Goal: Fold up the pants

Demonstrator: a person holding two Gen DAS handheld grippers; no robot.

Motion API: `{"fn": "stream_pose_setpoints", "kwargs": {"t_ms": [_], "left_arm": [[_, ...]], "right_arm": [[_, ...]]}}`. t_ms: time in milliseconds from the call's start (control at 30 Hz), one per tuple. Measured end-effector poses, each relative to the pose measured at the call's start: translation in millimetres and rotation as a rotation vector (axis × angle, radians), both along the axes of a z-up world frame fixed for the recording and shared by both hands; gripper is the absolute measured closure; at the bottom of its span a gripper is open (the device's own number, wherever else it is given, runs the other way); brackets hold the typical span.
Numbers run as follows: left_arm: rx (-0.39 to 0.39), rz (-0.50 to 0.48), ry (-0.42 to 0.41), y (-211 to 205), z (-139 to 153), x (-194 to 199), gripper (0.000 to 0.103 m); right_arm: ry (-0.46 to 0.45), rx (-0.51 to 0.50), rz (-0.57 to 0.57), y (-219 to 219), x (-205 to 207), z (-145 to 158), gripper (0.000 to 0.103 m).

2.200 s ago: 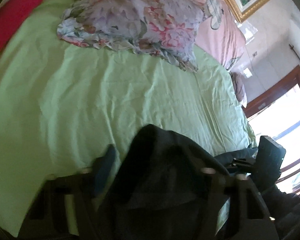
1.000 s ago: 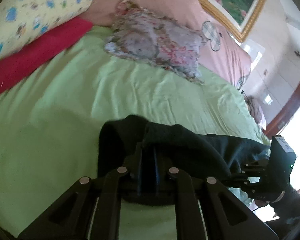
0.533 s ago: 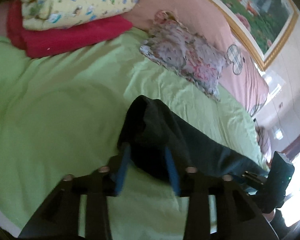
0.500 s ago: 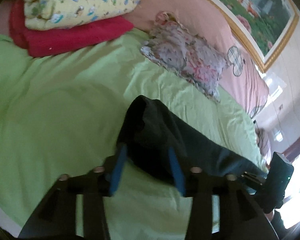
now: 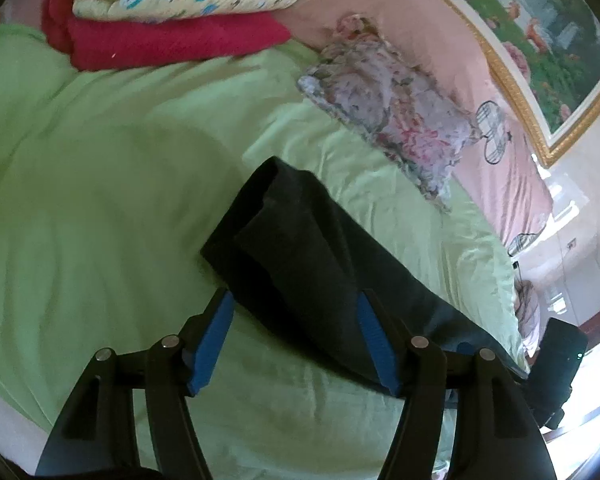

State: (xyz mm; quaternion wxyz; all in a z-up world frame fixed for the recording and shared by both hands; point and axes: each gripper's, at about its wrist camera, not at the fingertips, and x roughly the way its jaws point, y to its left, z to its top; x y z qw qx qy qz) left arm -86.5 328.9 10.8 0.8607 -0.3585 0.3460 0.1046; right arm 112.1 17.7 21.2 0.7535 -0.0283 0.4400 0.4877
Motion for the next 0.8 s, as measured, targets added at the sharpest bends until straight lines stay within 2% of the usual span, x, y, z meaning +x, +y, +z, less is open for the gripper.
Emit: {"fn": "stream_pose_setpoints", "kwargs": {"t_ms": [267, 500, 633, 800], "left_arm": [[-0.040, 0.034, 0.036, 12, -12, 4, 0.038], [-0.058, 0.036, 0.061, 21, -23, 15, 0.038], [-0.063, 0.032, 0.076, 24, -30, 24, 0.038], [-0.075, 0.033, 0.086, 28, -44, 31, 0.040]], "right_arm": [[0.009, 0.031, -0.085, -20, 27, 9, 0.055], [0.076, 0.063, -0.155, -13, 73, 18, 0.055], [0.116, 0.026, -0.155, 12, 98, 10, 0.055], [0.186, -0.076, -0.121, 43, 119, -21, 0.055]]}}
